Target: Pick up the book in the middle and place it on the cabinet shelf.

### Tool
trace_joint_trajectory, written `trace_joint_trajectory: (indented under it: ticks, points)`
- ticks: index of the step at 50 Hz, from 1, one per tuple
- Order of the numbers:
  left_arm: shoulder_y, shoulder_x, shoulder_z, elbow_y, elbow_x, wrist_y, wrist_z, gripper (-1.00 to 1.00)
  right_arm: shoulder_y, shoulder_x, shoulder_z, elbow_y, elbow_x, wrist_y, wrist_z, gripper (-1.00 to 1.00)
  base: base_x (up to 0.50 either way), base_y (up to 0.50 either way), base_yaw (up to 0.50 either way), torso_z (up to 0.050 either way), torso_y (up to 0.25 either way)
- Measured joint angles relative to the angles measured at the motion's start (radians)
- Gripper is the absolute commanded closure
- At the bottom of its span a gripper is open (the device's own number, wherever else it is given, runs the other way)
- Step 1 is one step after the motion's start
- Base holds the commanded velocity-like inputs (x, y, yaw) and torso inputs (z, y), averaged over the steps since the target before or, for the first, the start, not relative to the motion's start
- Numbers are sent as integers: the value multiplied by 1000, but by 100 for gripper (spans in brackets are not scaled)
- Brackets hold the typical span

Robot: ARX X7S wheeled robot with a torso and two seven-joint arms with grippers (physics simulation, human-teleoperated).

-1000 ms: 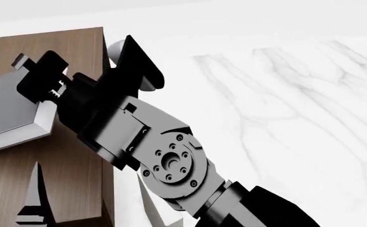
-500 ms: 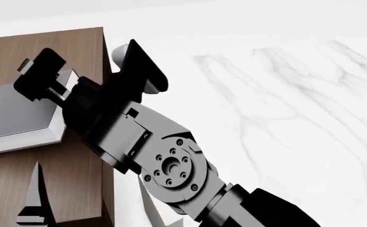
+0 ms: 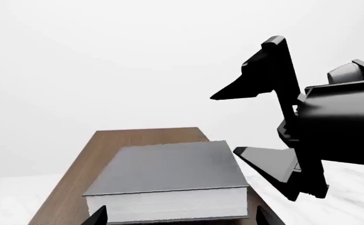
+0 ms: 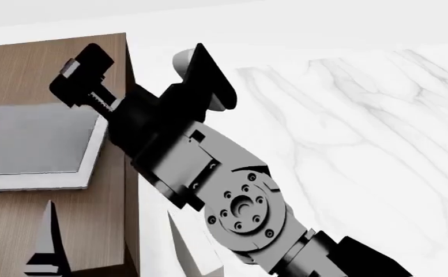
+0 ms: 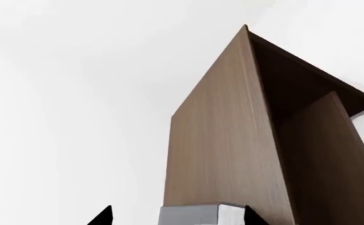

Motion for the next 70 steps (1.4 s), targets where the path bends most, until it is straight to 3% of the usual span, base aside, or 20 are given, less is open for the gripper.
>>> trace_joint_trajectory:
  ticks: [15,24,29,33,41,57,63,70]
  points:
    - [-1,-2,7,-2,-1,0,-3,-100,-67,102,57,-99,-22,-77,1,-100,0,0,0,0,0]
    - [-14,3,6,-4,-13,12,4,-100,-132,174,76,-176,-132,-203,-14,-100,0,0,0,0,0]
    - [-93,7,-4,-10,-30,-17,7,-100,-158,232,76,-217,-236,-288,2,-100,0,0,0,0,0]
    - [-219,6,-13,-14,-40,-74,8,-100,-148,289,68,-252,-352,-348,56,-100,0,0,0,0,0]
    - [-596,6,-5,-58,-33,-234,22,-100,-30,426,65,-360,-572,-376,214,-100,0,0,0,1,1]
    - [-1417,64,63,-283,-2,-433,143,-100,373,556,82,-421,-772,-207,362,-100,0,0,0,0,0]
    - [-1617,80,86,-346,8,-464,185,-100,486,574,93,-421,-795,-149,379,-100,0,0,0,0,0]
    - [-1747,88,101,-395,16,-474,215,-100,572,585,103,-419,-808,-104,385,-100,0,0,0,0,0]
